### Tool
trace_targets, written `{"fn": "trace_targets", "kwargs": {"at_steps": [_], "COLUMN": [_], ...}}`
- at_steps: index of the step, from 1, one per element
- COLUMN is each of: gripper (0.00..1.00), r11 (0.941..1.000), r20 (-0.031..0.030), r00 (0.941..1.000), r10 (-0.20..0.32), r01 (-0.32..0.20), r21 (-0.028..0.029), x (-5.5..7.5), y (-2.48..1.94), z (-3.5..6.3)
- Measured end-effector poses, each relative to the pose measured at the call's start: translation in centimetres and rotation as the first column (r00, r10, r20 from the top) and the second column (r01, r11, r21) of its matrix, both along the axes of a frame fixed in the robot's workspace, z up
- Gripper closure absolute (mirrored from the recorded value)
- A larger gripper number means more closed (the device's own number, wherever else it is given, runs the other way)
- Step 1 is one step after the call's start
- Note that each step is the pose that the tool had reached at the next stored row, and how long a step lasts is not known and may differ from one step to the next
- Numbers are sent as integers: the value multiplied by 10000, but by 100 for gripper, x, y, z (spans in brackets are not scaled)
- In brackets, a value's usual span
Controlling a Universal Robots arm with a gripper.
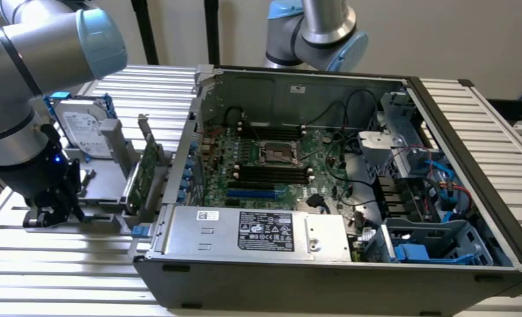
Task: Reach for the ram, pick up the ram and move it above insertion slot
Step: 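Pick up the ram and move it above insertion slot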
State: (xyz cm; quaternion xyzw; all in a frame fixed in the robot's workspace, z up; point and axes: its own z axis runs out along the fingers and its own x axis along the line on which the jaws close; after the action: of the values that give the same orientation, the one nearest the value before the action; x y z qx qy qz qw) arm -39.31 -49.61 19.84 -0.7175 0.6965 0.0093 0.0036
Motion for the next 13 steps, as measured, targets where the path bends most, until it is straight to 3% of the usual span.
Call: {"fn": "trace_targets", "kwargs": {"at_steps": [7,13], "gripper": [87,87], "r11": [10000,10000], "r20": [-1,-3], "r00": [10000,10000], "r10": [-49,-60], "r01": [49,60], "r21": [0,0], "x": [5,5], "y": [0,0], "z": [14,111]}}
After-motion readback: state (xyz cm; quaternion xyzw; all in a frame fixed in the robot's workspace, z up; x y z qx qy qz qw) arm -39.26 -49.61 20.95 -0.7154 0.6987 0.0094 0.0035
